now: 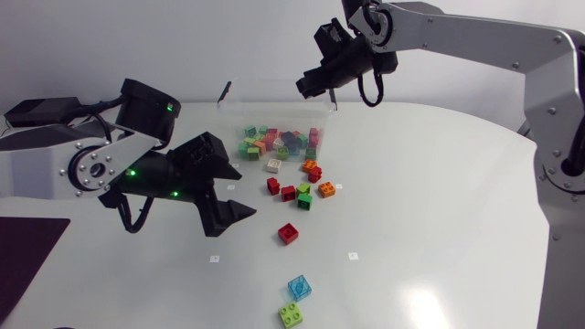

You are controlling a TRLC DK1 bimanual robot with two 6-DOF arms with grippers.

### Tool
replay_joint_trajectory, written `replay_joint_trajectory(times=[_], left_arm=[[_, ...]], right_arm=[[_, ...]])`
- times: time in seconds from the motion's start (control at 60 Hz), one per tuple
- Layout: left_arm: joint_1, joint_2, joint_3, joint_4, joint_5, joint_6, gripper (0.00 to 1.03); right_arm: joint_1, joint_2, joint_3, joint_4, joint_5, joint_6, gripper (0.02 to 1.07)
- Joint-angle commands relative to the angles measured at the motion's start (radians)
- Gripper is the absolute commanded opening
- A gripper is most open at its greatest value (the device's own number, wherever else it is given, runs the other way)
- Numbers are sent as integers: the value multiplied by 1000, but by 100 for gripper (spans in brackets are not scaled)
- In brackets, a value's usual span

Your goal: Place the duplo bricks in the container

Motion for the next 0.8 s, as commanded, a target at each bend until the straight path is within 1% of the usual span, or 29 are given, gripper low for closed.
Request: replay_joint_trajectory(times=[0.0,0.1,0.133,0.15,0.167,0.2,0.233,0.383,0.417,0.583,0.633,0.683,0.7,0.783], left_arm=[[-10,-19,-34,-9,13,29,99],[-16,-20,-57,-9,13,35,99],[-22,-20,-65,-9,13,39,99],[-23,-20,-69,-9,13,42,99],[-23,-20,-71,-10,13,42,99],[-30,-17,-77,-13,13,53,99],[-39,-11,-83,-28,14,78,99],[-57,27,-89,-61,37,142,99],[-74,36,-95,-65,39,153,99],[-129,64,-109,-68,39,162,99],[-151,81,-117,-67,39,167,99],[-162,90,-123,-67,39,168,99],[-163,90,-123,-67,39,168,99],[-183,105,-141,-67,39,176,99]], right_arm=[[0,47,64,-1,-4,31,31],[6,98,126,-15,-1,40,32],[7,113,142,-16,3,44,43],[9,121,155,-21,5,48,54],[11,130,169,-32,8,46,68],[12,140,187,-45,11,49,89],[15,141,193,-48,12,52,103],[12,83,172,-88,12,44,103],[11,58,153,-88,9,41,103],[-6,-114,-9,-78,-6,15,103],[-17,-209,-121,-50,-12,1,103],[-25,-276,-204,-33,-18,-11,103],[-26,-279,-207,-32,-18,-12,103],[-43,-410,-371,4,-32,-34,103]])
